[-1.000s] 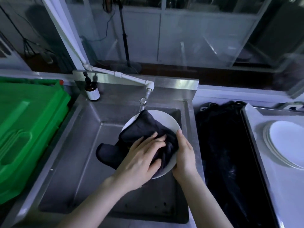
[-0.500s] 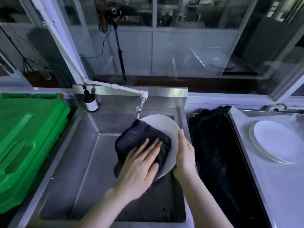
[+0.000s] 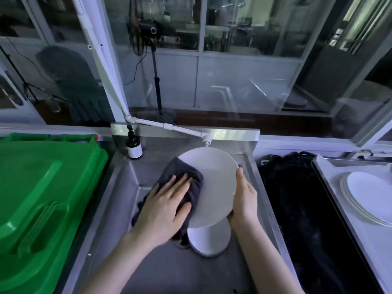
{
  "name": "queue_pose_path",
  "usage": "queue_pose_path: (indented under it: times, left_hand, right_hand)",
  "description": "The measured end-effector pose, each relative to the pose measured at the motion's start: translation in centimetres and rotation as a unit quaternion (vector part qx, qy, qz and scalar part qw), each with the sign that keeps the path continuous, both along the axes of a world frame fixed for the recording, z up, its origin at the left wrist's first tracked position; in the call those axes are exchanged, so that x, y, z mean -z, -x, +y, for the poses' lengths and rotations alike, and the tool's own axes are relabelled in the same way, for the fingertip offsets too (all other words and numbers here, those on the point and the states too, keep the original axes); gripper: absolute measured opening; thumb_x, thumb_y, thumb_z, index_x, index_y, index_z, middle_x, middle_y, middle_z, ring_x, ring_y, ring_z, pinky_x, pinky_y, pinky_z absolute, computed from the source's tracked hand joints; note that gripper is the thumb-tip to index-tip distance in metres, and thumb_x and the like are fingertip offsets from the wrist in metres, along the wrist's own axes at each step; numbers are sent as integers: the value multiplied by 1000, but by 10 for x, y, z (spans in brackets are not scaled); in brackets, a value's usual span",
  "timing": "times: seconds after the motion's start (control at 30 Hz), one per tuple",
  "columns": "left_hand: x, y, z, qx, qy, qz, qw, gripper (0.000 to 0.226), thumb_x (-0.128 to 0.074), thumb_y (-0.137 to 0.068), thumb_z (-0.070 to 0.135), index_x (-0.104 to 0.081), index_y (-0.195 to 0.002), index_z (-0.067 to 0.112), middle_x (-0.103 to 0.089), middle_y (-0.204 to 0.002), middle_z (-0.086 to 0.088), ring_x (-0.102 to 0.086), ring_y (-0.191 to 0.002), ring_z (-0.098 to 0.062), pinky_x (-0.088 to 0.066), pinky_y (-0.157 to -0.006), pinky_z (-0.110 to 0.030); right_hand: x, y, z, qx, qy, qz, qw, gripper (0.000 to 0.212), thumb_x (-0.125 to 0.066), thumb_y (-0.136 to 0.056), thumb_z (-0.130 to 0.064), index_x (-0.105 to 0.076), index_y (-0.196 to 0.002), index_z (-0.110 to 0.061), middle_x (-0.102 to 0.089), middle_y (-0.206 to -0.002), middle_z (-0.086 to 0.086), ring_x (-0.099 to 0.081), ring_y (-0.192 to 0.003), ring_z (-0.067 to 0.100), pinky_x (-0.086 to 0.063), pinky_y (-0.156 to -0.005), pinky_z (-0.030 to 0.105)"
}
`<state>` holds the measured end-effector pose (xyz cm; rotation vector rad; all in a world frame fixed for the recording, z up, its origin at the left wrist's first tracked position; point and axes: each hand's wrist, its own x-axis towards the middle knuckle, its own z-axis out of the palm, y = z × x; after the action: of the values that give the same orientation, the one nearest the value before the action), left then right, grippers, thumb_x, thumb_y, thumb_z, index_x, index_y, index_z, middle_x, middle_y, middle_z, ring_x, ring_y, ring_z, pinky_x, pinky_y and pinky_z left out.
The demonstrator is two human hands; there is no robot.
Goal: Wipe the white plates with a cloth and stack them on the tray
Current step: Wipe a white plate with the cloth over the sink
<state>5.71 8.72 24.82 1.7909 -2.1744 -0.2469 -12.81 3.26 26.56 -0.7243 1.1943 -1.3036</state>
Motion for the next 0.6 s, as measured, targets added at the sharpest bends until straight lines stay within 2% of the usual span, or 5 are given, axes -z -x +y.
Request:
queue_pose_path:
  times: [0.1,0.17,0.27,0.37,0.6]
  left_hand:
    - [17,-4,18,34,-27,14,999,63,-13,-94,48,-11,-155,32,0,-160,23,-4,-152,-10,-6,-123,-36]
    - [24,0,18,61,-24,24,998,61,-12,-95,45,3,-153,39,12,-157,29,9,-150,-4,0,-122,-36]
    - [22,-2,-3,88,-11,62,994,64,-20,-95,41,-2,-156,37,13,-157,31,12,-149,-4,3,-120,-36]
    - [19,-20,-41,54,-16,59,997,63,-29,-100,43,-2,-156,34,16,-154,31,7,-151,-10,-4,-123,-43]
    - [25,-53,-38,15,-10,49,999,61,-40,-102,36,-19,-156,20,-8,-161,13,-8,-153,-20,-13,-122,-42]
  right_hand:
    - [2,-20,-1,-5,-5,25,1000,41,-55,-97,-52,-77,-72,-29,-75,-74,-2,-71,-66,12,-54,-55,28]
    - [7,-36,2,-13,-17,37,999,39,-54,-97,-52,-78,-75,-29,-76,-79,0,-72,-75,16,-57,-69,33]
    - [16,-57,12,-30,-23,32,999,33,-54,-99,-47,-80,-89,-31,-79,-94,1,-74,-93,15,-56,-83,33]
    - [22,-67,20,-34,-28,25,999,30,-54,-100,-42,-80,-93,-28,-79,-96,0,-74,-90,13,-56,-72,26]
    - [5,-50,1,30,9,40,999,35,-55,-100,-47,-79,-79,-31,-77,-80,-3,-72,-71,15,-57,-62,34]
